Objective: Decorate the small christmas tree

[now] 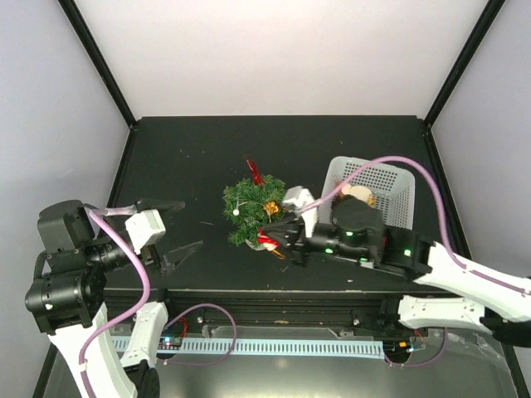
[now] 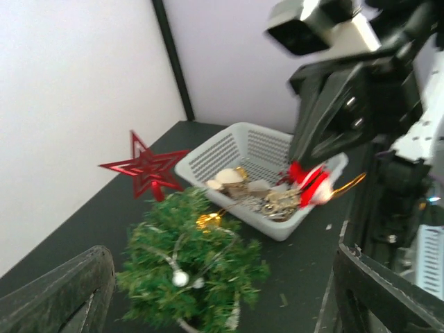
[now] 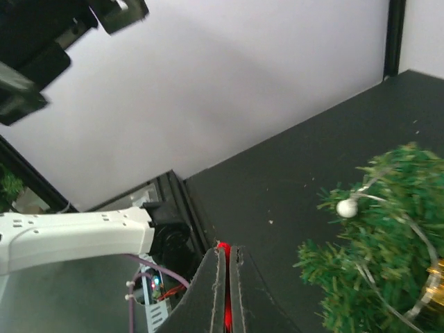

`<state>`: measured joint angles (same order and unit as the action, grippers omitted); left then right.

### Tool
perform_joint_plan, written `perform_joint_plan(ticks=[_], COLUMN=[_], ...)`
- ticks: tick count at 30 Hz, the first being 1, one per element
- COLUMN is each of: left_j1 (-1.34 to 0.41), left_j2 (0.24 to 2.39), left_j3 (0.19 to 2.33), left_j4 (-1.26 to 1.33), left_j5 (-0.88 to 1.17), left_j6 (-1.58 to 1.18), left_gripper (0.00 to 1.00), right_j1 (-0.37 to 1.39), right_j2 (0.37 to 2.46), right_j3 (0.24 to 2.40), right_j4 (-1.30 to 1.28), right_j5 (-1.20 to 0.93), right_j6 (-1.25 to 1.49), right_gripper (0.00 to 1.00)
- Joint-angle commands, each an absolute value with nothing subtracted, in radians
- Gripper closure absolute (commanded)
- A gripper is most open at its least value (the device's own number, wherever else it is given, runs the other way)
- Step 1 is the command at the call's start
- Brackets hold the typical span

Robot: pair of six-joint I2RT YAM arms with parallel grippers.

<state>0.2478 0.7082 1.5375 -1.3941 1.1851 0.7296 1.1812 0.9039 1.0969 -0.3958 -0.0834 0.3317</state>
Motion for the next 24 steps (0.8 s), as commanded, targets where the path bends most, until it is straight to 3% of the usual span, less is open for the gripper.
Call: perform_joint_plan(ticks=[1,12,24], left_j1=[0.249,0.219,0.162], left_j2=[0.704,0.658,0.677], left_j3=[1.548,1.407,1.342], left_j4=[-1.55,-1.548,-1.548], left_j5=[1.33,1.348,1.402], left_j6=[0.814,0.852,0.85], left_gripper=[0.13,0.12,0.28], right_j1=[1.268,1.328,1.372], right_j2=[1.029,1.114,1.181], right_j3=[1.195,1.272,1.299], right_j4=[-0.427,-0.311,-0.258], right_j5=[-0.004,-0.166,-0.209], right_j6=[0.283,0.346,0.368], right_gripper=[0.99,0.99,0.99])
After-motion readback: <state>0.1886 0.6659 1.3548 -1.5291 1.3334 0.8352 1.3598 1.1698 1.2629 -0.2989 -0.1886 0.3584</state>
